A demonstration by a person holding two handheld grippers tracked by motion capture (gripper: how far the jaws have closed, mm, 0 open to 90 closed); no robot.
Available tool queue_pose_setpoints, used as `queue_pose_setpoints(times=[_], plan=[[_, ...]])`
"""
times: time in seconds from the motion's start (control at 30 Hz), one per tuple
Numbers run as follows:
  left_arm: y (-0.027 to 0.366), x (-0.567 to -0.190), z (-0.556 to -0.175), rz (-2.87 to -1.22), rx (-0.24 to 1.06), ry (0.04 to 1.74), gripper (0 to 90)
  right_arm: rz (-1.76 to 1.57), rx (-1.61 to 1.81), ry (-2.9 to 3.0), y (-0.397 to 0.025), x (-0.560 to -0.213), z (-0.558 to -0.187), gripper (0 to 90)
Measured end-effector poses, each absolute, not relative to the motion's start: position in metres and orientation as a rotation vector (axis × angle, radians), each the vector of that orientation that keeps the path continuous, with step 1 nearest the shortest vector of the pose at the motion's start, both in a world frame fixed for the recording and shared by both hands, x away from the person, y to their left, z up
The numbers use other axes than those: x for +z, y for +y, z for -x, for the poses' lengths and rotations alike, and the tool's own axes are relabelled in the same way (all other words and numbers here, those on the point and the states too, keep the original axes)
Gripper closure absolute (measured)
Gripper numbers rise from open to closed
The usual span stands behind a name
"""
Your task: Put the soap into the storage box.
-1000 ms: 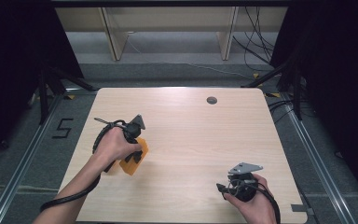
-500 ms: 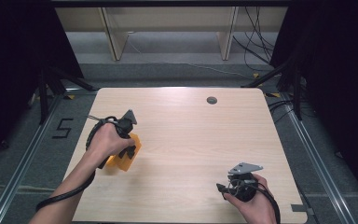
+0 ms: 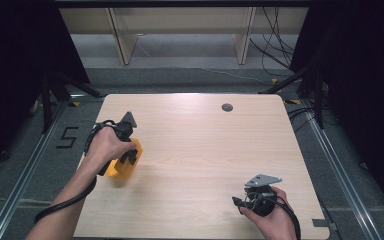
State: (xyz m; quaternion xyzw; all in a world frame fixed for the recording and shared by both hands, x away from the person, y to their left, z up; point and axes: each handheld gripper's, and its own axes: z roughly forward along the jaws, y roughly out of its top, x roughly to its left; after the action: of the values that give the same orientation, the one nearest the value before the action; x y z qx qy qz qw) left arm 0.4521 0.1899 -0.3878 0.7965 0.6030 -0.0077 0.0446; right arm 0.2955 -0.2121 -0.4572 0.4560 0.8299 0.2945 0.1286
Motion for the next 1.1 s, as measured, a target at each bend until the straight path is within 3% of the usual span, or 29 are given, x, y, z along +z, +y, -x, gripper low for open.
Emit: queue_pose_setpoints(times=[0.33,0.57,1.1], plan=[[0.209,-0.382,-0.459,-2.427,-0.006,1.834,60.3,-1.317,0.859,2.414,-0.212,-0.457,-0.296,45.8],[0.215,-0.385,-0.462,-2.282,0.023,1.949,60.3,-1.326,0.855,2.413,-0.212,-0.457,-0.296,45.9],[0.232,-0.392,-0.471,-2.263,0.054,1.999,60.2,-1.326,0.854,2.413,-0.212,-0.457,-0.296,45.9]])
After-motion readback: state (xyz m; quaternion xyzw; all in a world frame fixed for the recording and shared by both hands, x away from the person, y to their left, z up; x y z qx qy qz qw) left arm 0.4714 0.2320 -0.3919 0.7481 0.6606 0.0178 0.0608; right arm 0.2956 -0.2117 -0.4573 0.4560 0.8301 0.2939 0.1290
